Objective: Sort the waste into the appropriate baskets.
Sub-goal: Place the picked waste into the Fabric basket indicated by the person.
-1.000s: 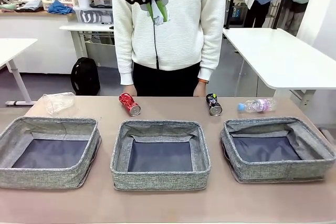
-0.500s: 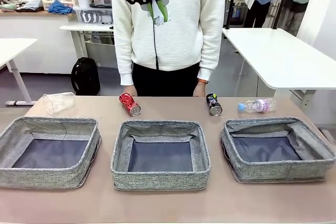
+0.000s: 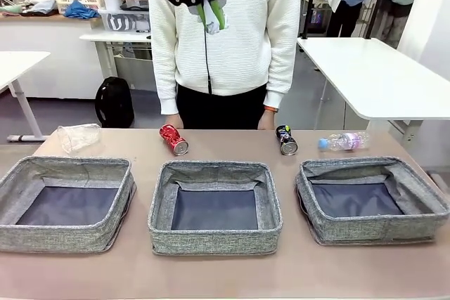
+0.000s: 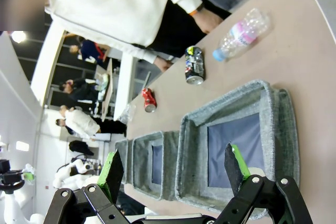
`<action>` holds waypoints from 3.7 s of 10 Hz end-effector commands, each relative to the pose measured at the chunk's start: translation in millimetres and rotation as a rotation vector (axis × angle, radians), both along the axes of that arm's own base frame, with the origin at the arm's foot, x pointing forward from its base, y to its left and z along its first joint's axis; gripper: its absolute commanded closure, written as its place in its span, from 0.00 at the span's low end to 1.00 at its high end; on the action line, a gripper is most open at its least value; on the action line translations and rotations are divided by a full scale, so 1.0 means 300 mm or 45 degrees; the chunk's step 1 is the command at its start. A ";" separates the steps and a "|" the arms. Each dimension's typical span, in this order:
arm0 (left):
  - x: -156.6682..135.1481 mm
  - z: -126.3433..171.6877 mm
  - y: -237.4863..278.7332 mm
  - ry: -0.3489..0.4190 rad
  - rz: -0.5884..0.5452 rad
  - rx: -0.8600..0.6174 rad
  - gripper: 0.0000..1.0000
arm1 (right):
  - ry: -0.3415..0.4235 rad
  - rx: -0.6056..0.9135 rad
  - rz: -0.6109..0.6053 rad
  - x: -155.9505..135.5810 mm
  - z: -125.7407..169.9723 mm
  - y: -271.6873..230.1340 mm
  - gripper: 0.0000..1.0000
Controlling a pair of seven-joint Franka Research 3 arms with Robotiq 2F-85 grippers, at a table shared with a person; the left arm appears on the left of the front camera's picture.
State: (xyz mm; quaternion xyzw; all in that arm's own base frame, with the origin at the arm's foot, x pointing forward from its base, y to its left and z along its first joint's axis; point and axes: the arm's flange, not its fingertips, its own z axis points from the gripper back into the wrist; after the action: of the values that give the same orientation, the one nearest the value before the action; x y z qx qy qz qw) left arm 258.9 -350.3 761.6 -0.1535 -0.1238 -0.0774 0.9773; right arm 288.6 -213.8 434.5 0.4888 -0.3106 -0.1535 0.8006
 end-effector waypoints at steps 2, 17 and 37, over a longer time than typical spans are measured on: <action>-0.006 0.007 0.010 -0.009 0.001 0.010 0.89 | -0.047 0.000 0.000 0.009 -0.003 0.000 0.00; 0.000 0.000 0.000 0.000 0.000 0.000 0.89 | -0.047 0.000 0.000 0.009 -0.003 0.000 0.00; 0.262 -0.966 0.961 0.158 0.527 0.062 0.00 | -0.047 0.000 0.000 0.009 -0.003 0.000 0.00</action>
State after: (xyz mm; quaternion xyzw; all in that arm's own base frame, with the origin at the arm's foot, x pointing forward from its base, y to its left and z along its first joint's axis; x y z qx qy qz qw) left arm 341.0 -64.4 474.7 -0.1183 -0.0893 0.1271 0.9807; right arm 288.7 -213.6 434.3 0.4887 -0.3105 -0.1532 0.8008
